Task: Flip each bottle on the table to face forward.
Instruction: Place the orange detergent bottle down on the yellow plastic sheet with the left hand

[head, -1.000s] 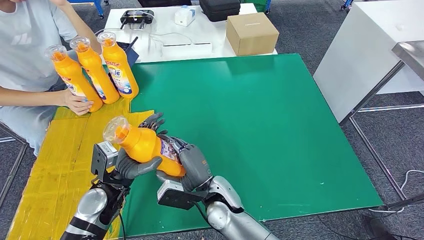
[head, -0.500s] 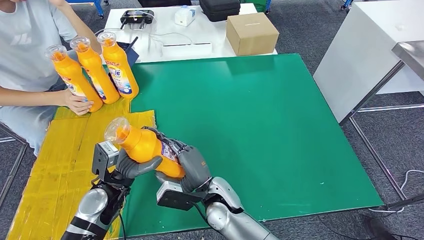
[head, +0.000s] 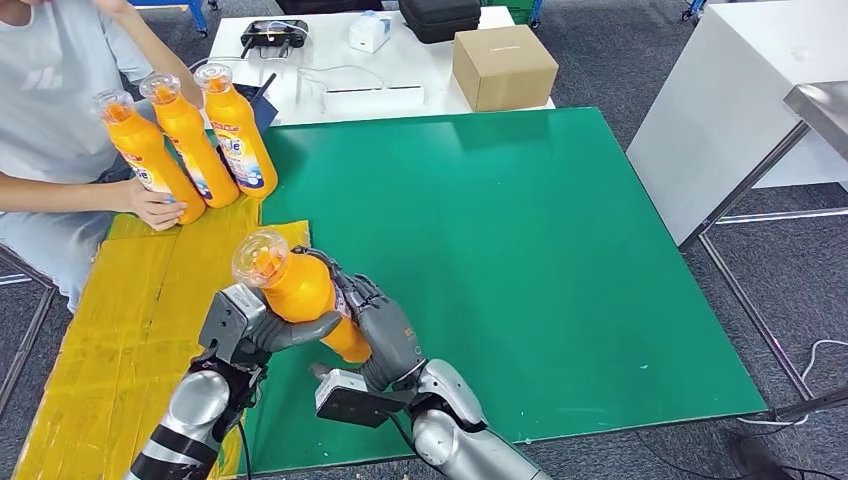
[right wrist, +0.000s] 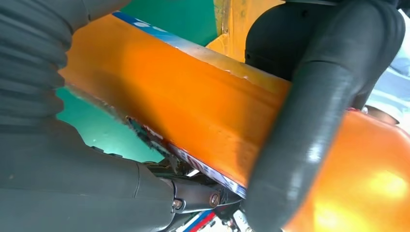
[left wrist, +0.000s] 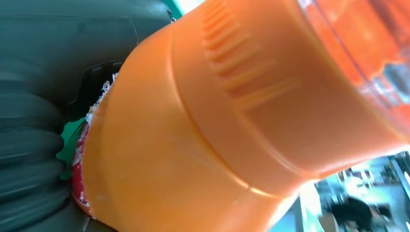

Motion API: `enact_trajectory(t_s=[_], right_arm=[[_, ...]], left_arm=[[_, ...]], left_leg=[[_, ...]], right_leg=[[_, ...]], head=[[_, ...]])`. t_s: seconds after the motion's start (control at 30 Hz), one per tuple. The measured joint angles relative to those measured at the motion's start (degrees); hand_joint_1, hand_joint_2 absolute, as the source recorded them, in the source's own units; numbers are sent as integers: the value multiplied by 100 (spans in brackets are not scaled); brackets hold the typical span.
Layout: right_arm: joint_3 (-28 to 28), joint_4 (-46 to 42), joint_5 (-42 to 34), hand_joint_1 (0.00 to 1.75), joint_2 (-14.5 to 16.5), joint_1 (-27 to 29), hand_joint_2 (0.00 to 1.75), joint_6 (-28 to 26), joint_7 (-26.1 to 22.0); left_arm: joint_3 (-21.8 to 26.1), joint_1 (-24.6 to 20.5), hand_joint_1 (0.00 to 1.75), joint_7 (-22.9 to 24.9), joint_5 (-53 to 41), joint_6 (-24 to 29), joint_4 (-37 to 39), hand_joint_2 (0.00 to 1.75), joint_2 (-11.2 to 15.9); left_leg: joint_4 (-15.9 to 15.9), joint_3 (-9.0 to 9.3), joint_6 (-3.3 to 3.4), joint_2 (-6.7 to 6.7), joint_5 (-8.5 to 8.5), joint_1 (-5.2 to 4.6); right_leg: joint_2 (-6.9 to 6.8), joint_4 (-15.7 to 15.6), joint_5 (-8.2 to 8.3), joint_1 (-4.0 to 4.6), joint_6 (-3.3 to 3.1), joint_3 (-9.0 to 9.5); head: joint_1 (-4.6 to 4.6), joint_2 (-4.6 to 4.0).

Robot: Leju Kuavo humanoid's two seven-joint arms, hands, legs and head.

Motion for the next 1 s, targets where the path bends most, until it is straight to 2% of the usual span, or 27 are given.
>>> enact_trajectory(t_s=[0.1,0.23,0.33,0.53,0.77,1.0], right_arm=[[-63,-123,-82,0,-33,72,0,-121,-76],[-131,-700,-378,0,-116,367,175,-188,-509],[-228,-1245,-636,0,-187,568,175,-126,-679],[-496,-2347,-938,0,-332,890,175,-22,-914],[-661,-3014,-1089,0,-397,1068,175,-38,-1039],[-755,-3428,-1062,0,-396,1184,175,-76,-1024]], left_arm=[[-20,-60,175,66,-911,737,-1,175,-3],[105,-304,175,579,-3046,2033,58,175,61],[142,-463,175,1048,-4632,2461,202,175,123],[70,-788,175,1803,-6683,2367,807,175,268],[-82,-1221,175,2369,-7817,2102,1565,175,344],[-359,-1861,175,2763,-8398,1652,2945,175,328]], left_leg=[[0,-1,0,-1,0,0],[0,-2,-1,-2,0,0],[0,-2,-2,-13,1,3],[0,-4,-1,-3,1,-1],[0,-4,-1,-4,1,-1],[0,-3,-1,-2,1,0]], right_leg=[[0,0,0,0,0,1],[1,0,0,1,0,-2],[-5,0,-2,1,-1,1],[-4,0,-1,0,1,-3],[-4,0,0,0,1,-1],[-4,0,1,0,1,-1]], head=[[3,0],[-2,0],[1,0],[1,0],[1,0],[0,0]])
